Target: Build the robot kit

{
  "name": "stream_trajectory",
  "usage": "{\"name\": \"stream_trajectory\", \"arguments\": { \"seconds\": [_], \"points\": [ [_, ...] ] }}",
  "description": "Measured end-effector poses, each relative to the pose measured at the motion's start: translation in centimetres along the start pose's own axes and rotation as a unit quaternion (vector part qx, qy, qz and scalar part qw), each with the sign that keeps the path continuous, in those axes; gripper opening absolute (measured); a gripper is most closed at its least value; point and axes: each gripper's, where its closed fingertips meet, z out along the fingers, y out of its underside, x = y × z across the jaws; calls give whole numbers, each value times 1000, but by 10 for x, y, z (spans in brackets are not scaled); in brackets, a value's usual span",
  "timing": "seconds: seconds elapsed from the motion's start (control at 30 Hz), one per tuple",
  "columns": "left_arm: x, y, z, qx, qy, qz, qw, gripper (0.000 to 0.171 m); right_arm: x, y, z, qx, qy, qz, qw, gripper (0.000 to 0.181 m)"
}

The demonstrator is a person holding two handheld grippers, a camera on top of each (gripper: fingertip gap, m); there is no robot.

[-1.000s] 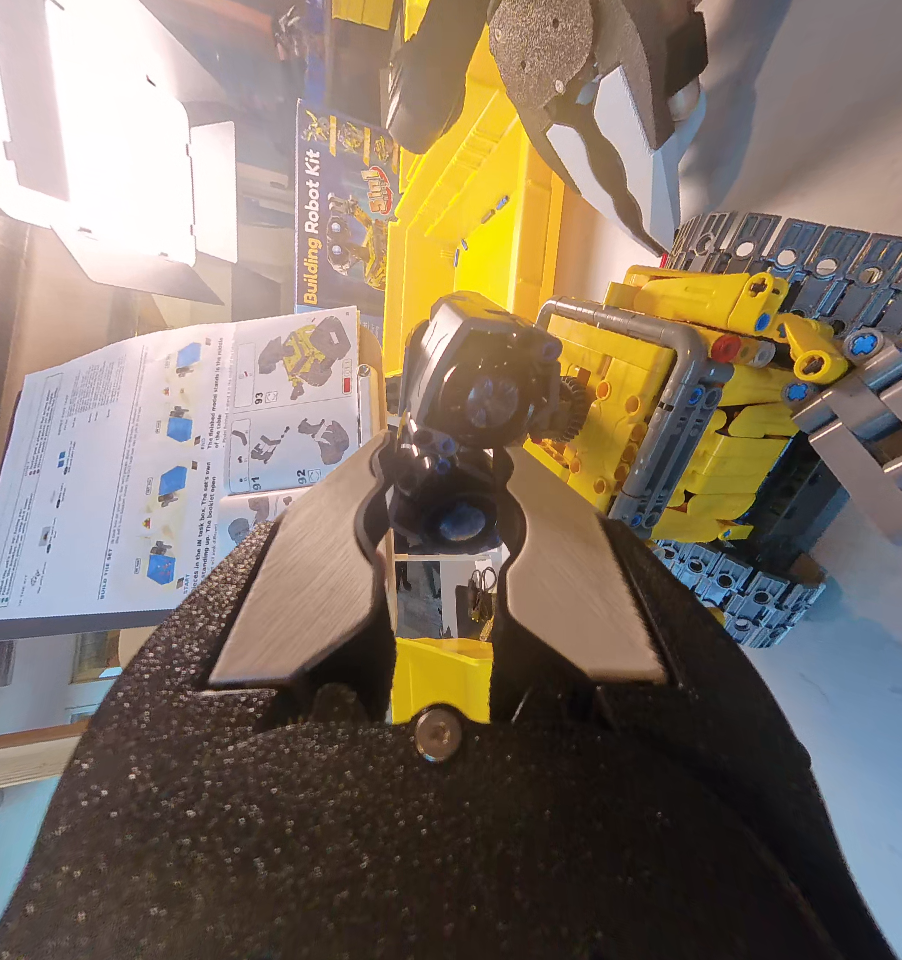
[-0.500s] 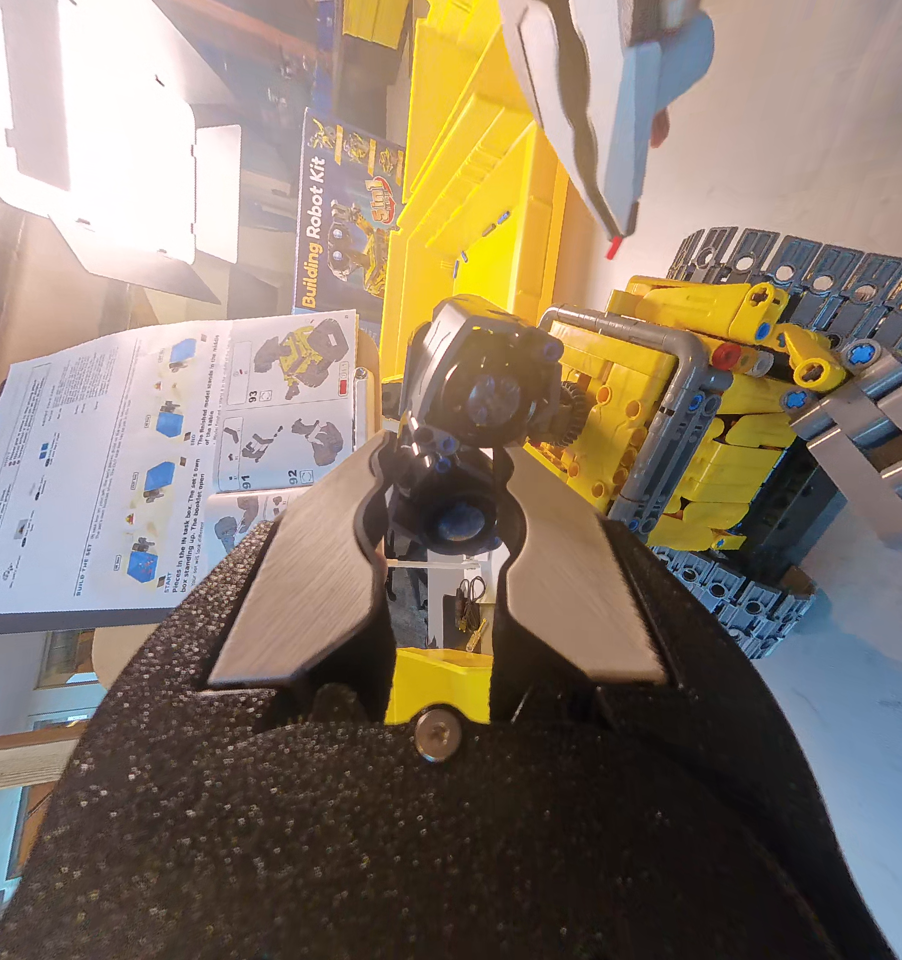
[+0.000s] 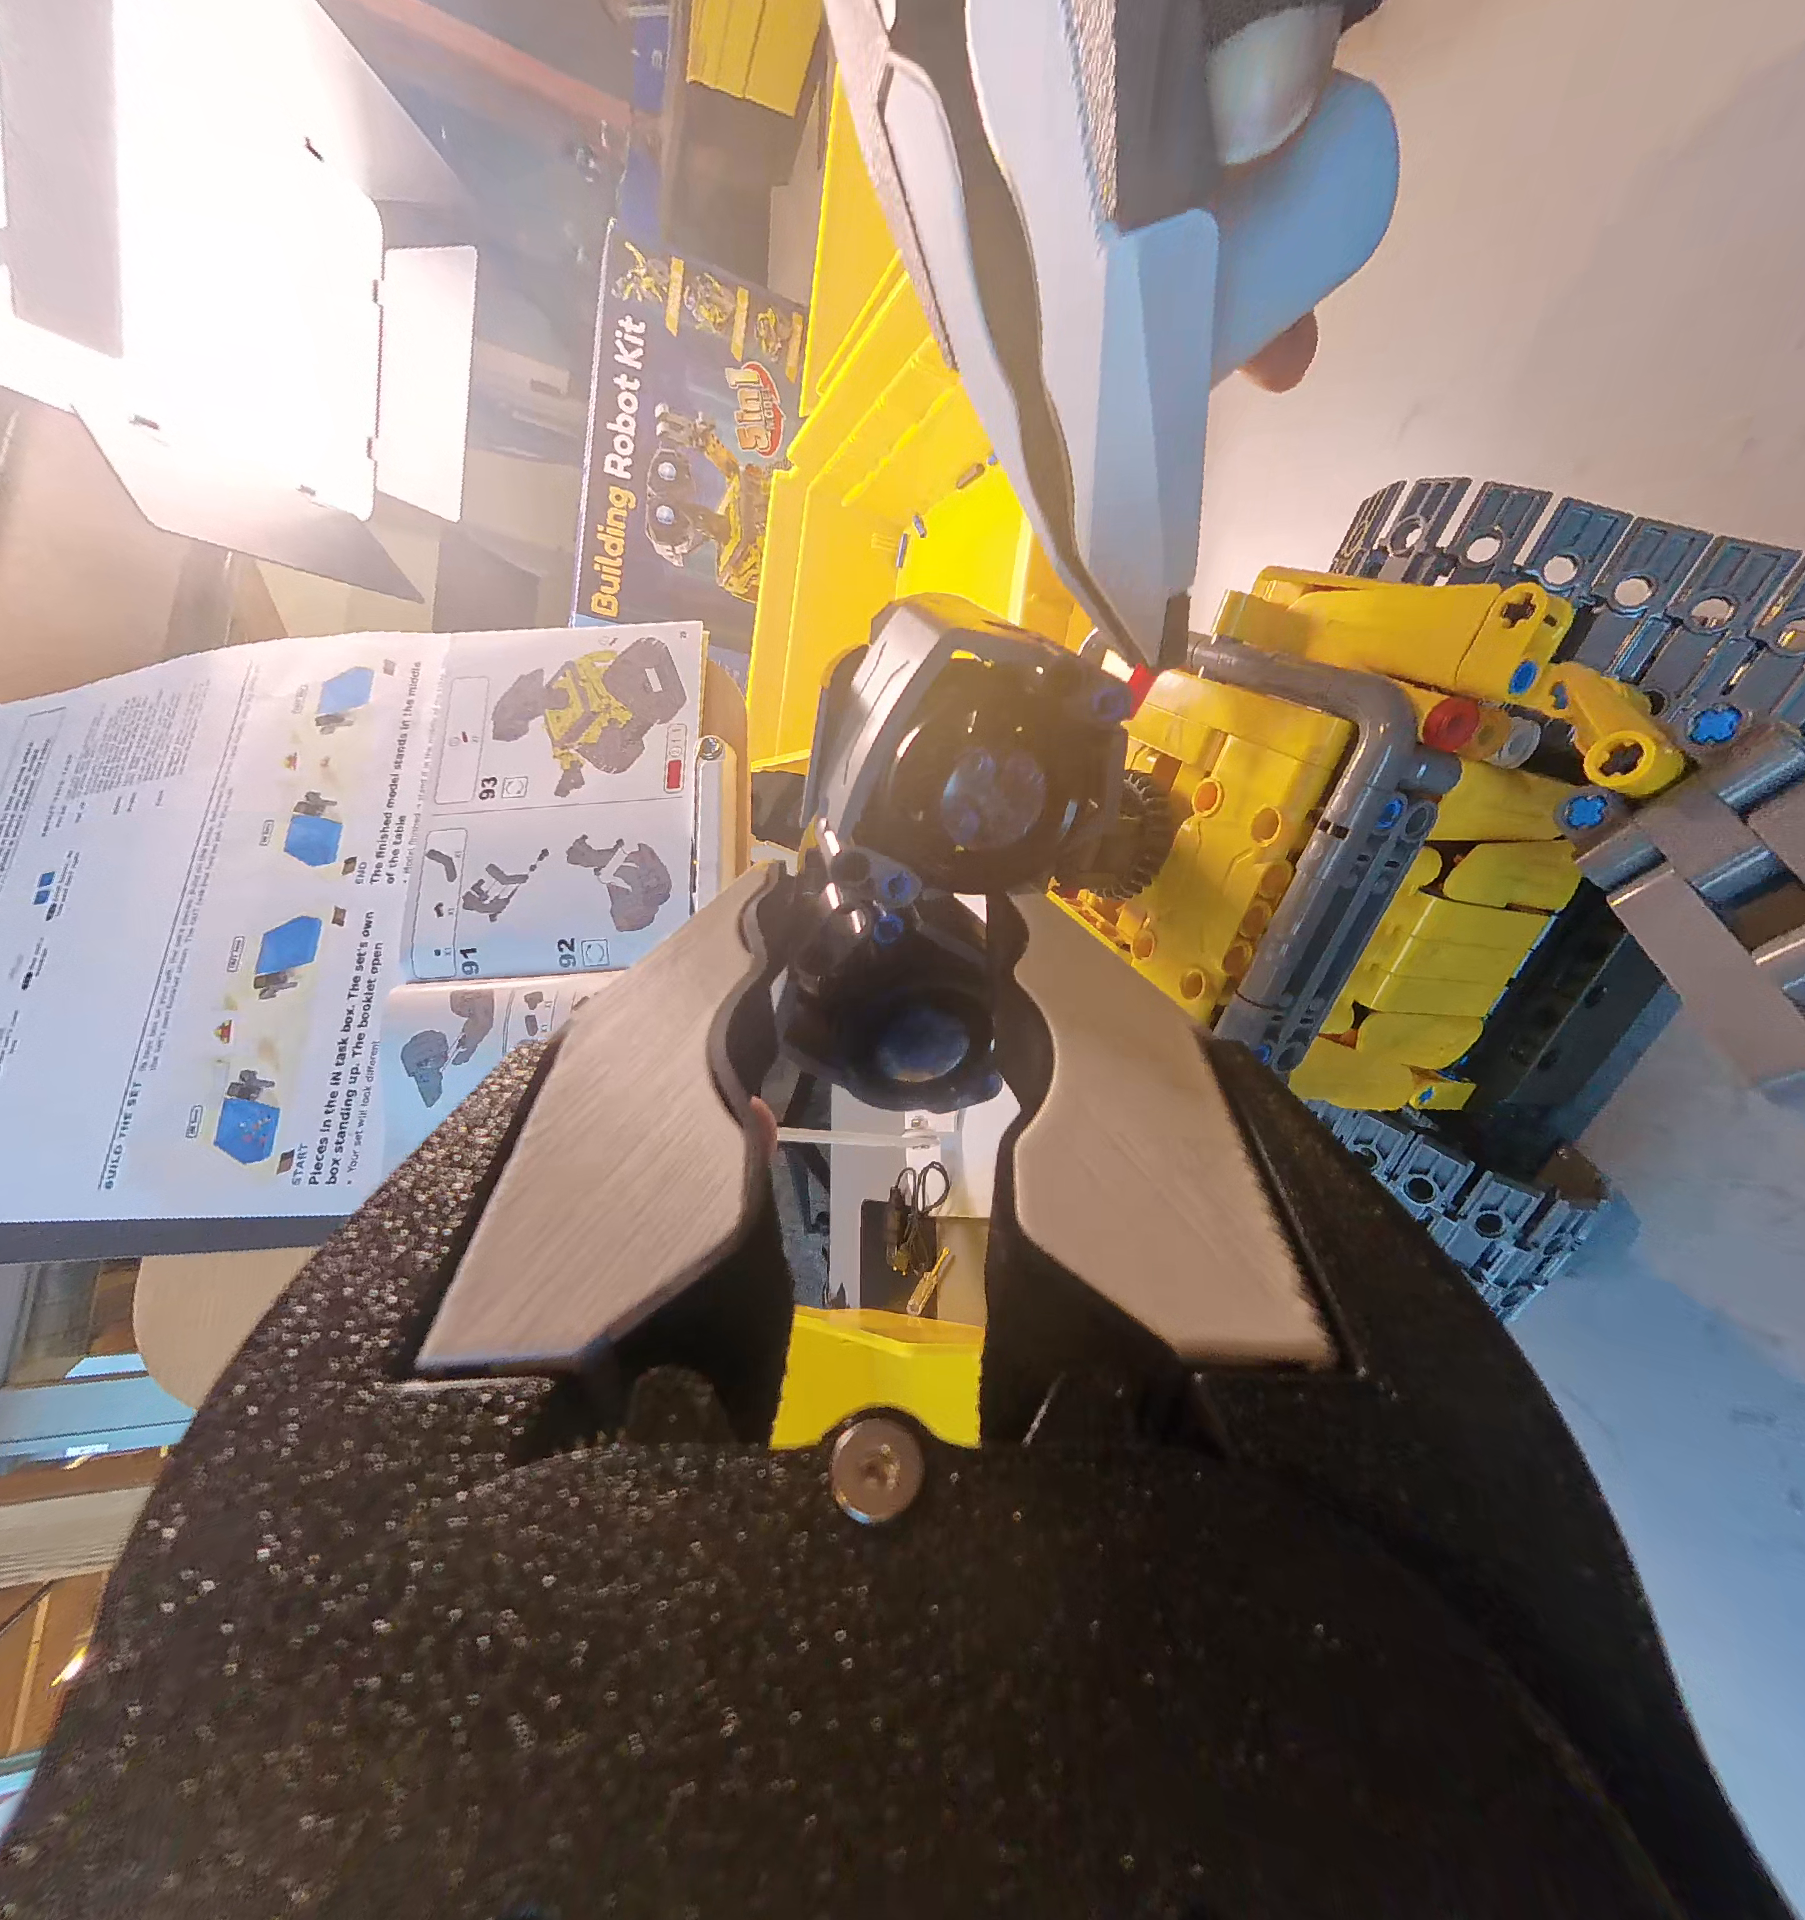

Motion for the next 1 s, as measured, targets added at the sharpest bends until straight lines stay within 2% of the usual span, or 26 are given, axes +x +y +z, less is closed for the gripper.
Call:
{"name": "stream_trajectory", "arguments": {
  "seconds": [0.43,1.0],
  "points": [
    [0,0,0,17,6,-22,1000,36,4,-2,17,-54,-2,37,998,3],
    [0,0,-1,22,7,-32,999,36,4,-4,20,-34,-15,63,997,2]
  ]
}}
